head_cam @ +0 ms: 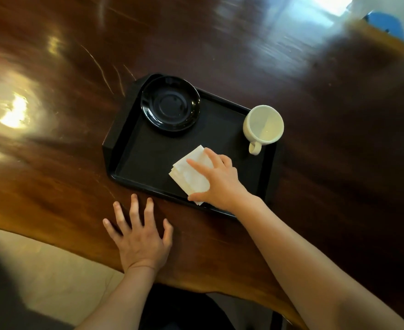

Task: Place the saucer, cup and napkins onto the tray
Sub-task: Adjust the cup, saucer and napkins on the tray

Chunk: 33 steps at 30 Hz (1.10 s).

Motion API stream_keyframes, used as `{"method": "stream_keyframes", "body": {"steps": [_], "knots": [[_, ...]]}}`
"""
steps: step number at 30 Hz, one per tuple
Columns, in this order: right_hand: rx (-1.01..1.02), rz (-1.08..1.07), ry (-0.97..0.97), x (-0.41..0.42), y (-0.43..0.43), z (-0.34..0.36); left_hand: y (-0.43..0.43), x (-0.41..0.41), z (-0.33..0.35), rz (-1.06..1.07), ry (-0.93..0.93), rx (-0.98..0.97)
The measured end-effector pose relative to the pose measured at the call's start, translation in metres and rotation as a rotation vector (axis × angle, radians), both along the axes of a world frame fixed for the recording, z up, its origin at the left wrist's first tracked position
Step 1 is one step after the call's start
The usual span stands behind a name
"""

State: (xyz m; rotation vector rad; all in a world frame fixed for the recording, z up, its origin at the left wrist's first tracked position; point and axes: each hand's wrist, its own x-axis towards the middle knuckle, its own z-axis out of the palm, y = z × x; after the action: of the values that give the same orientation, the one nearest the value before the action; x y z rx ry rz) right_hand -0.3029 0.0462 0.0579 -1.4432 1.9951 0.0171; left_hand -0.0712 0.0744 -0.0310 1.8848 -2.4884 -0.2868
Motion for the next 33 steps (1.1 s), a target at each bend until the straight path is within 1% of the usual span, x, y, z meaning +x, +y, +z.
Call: {"method": "stream_keyframes", "body": {"steps": [3,11,18,24,27,30,33], "knots": [[0.006,0.053,0.04,0.007,0.006,-0.011,0.0,0.0,0.0,0.003,0.008,-0.002],[-0.13,0.024,0.137,0.007,-0.008,-0.026,0.0,0.001,0.003,0.001,0.027,-0.005],[-0.177,-0.104,0.199,0.01,-0.031,-0.027,0.0,0.001,0.002,0.0,0.028,-0.004],[-0.155,-0.26,0.222,-0.005,-0.008,-0.025,0.0,0.001,0.003,-0.003,0.033,-0.007],[-0.146,-0.326,0.247,0.001,0.003,-0.025,0.001,0.001,0.004,-0.004,0.031,-0.007],[-0.149,-0.359,0.274,0.017,0.002,-0.026,0.001,0.001,0.004,0.003,0.02,0.0],[-0.163,-0.348,0.26,0.026,-0.001,-0.03,0.001,0.001,0.003,-0.003,0.01,0.0]]}}
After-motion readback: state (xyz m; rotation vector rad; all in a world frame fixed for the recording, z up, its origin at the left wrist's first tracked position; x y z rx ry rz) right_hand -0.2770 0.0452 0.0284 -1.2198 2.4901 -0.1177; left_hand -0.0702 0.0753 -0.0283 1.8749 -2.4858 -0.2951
